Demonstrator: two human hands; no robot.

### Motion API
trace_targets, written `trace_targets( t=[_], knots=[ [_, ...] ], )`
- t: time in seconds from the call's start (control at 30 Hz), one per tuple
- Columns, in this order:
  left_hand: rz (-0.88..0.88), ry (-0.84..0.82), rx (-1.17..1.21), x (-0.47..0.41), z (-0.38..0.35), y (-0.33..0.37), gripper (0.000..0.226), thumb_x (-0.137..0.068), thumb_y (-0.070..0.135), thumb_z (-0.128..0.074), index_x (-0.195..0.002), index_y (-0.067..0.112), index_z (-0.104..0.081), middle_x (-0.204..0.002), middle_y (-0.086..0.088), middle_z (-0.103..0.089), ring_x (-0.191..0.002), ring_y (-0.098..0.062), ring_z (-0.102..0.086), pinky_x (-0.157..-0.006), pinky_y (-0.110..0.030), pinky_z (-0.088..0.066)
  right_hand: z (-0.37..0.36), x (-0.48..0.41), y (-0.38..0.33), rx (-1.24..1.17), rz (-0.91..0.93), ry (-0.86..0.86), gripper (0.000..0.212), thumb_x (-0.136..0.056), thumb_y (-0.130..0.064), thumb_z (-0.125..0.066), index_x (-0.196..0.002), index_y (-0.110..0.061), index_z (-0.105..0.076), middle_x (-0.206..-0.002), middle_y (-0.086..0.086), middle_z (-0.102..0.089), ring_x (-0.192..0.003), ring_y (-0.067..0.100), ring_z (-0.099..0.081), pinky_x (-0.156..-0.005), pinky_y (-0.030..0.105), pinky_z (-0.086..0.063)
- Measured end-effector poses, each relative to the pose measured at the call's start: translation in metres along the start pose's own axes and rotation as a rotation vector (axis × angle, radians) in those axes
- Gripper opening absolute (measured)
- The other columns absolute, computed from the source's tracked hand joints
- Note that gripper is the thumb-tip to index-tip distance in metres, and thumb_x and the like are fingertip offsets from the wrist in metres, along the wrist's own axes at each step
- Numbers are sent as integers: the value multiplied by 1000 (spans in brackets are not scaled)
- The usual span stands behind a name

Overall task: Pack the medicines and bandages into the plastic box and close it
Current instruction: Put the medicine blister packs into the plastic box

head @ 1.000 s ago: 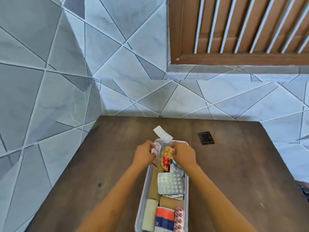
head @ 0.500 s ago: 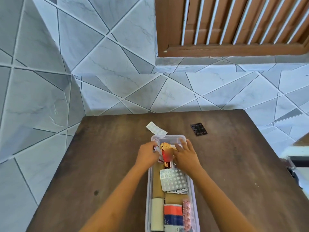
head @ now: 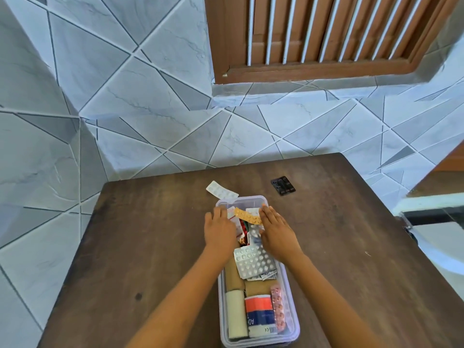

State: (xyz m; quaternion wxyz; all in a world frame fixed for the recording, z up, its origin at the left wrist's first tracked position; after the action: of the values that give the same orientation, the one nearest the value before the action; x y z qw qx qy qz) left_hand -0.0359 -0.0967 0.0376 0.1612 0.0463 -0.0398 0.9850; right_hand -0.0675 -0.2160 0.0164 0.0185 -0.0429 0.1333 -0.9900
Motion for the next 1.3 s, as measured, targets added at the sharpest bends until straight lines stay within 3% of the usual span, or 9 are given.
trace_targets(
  t=[0.13, 0.33, 0.57, 0.63, 0.77, 0.87, 1.03, 1.2, 1.3],
  knots=[
    [-47, 6, -5, -4, 0, -15, 35, -91, 32, -49, -121, 14, -59, -150, -9, -30, -133, -27, -30, -108, -41, -28, 2, 2, 2, -124, -6, 37, 56, -98, -21, -33, -146, -11, -8, -158, 6, -7, -146, 20, -8, -119, 31, -7],
    [71, 164, 399, -36, 28, -48, 28, -94, 23, -45, -111, 16, -67, -128, -5, -58, -117, -20, -48, -98, -31, -42, 29, -13, 29, -444, -131, 240, 46, -97, -24, -39, -140, -11, -32, -149, 10, -36, -137, 25, -35, -111, 40, -32],
    [156, 37, 552, -117, 4, -57, 22, -88, 14, -57, -108, 16, -66, -125, -8, -61, -113, -25, -56, -94, -35, -48, 19, -73, 87, -356, -292, 153, 46, -94, -17, -43, -137, -4, -37, -146, 18, -39, -134, 32, -37, -109, 43, -37],
    [130, -38, 485, -141, -10, -55, 25, -87, 16, -60, -111, 18, -63, -127, -8, -60, -113, -25, -56, -94, -35, -50, 13, -90, 108, -313, -361, 122, 46, -93, -19, -45, -137, -5, -37, -145, 19, -39, -132, 35, -38, -108, 46, -37],
    [8, -211, 322, -169, -38, -44, 53, -82, 20, -68, -131, 25, -49, -144, -5, -46, -131, -28, -43, -108, -47, -40, 11, -115, 137, -174, -450, 60, 45, -94, -24, -44, -135, -6, -38, -141, 26, -37, -131, 40, -35, -108, 48, -33],
    [-54, -285, 207, -175, -51, -38, 56, -80, 18, -69, -132, 25, -48, -141, -6, -49, -128, -29, -45, -107, -45, -40, 3, -132, 148, -129, -456, -1, 41, -95, -24, -42, -131, -6, -42, -142, 28, -34, -130, 41, -35, -107, 49, -34],
    [-12, -242, 139, -175, -51, -40, 44, -84, 15, -63, -126, 23, -51, -137, -8, -50, -128, -29, -41, -107, -42, -34, 9, -139, 145, -84, -435, 51, 34, -92, -21, -51, -121, -4, -49, -127, 24, -49, -116, 38, -46, -98, 45, -40],
    [74, -237, 131, -167, -41, -43, 41, -78, 21, -70, -115, 18, -52, -130, -11, -51, -123, -29, -44, -104, -40, -38, 19, -134, 147, -207, -475, 72, 48, -82, -17, -65, -122, -3, -43, -123, 26, -50, -114, 40, -47, -94, 46, -42],
    [150, -167, 258, -166, -34, -50, 29, -79, 19, -69, -105, 14, -56, -114, -11, -63, -102, -26, -58, -83, -33, -48, 20, -128, 146, -404, -471, 132, 46, -84, -7, -61, -125, -4, -41, -120, 27, -56, -104, 40, -57, -78, 44, -51]
  ],
)
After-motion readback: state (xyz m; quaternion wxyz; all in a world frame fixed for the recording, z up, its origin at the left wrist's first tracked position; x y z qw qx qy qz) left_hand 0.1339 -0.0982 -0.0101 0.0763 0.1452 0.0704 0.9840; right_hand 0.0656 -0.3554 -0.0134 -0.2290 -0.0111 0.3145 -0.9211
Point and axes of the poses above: each hand's wrist, its own x-axis away from the middle knuckle, its own z-axis out of the back of the hand, y = z × x, the point moved 9 cm from there along -x, towards the middle knuckle
